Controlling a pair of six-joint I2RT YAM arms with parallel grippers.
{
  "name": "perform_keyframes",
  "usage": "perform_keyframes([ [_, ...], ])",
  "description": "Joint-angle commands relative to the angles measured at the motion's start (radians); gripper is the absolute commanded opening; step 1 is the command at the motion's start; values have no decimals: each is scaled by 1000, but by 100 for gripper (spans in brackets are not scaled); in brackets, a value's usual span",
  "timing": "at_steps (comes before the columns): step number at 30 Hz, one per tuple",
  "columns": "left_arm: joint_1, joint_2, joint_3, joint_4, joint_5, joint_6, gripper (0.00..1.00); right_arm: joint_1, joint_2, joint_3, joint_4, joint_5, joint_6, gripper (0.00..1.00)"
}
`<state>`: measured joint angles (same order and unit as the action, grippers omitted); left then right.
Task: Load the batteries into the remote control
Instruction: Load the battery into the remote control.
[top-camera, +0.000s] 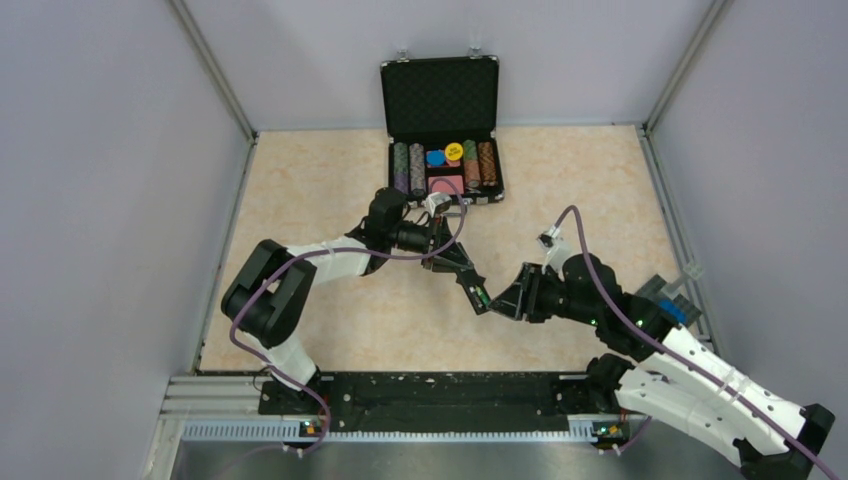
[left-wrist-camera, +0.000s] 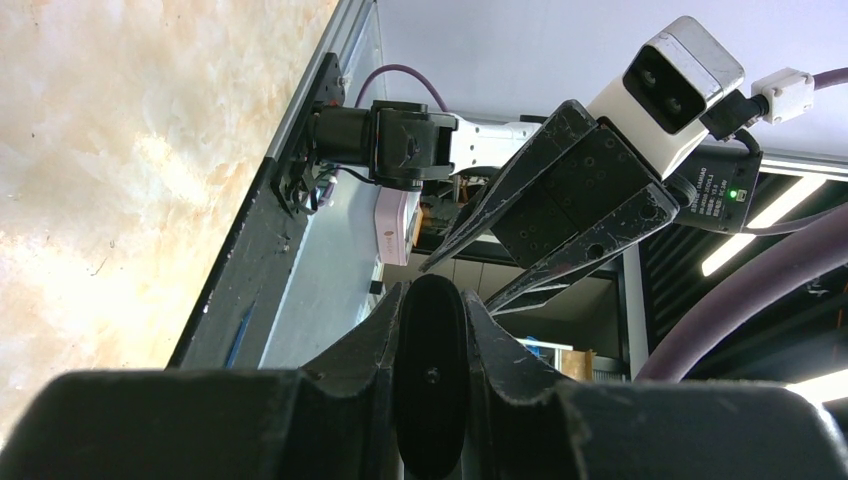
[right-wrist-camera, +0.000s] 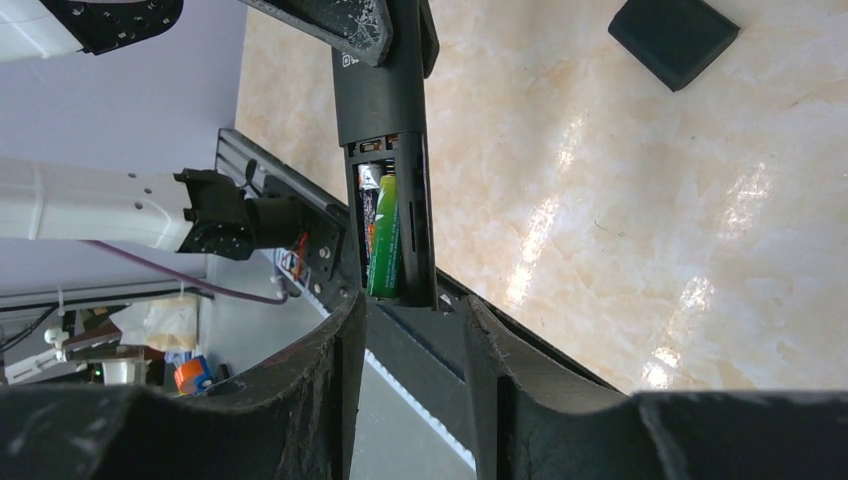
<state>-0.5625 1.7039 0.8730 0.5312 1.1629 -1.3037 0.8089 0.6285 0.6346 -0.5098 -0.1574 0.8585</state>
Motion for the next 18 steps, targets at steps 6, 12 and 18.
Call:
perform_keyframes([
  [6, 3, -26, -3, 47, 19, 12, 0, -2, -30, 4, 41, 31, 17, 39],
  [12, 3, -25, -2, 47, 17, 12, 0, -1, -35, -5, 34, 34, 26, 35],
  [18, 4, -27, 1, 47, 14, 11, 0, -1, -31, -8, 32, 38, 24, 33],
])
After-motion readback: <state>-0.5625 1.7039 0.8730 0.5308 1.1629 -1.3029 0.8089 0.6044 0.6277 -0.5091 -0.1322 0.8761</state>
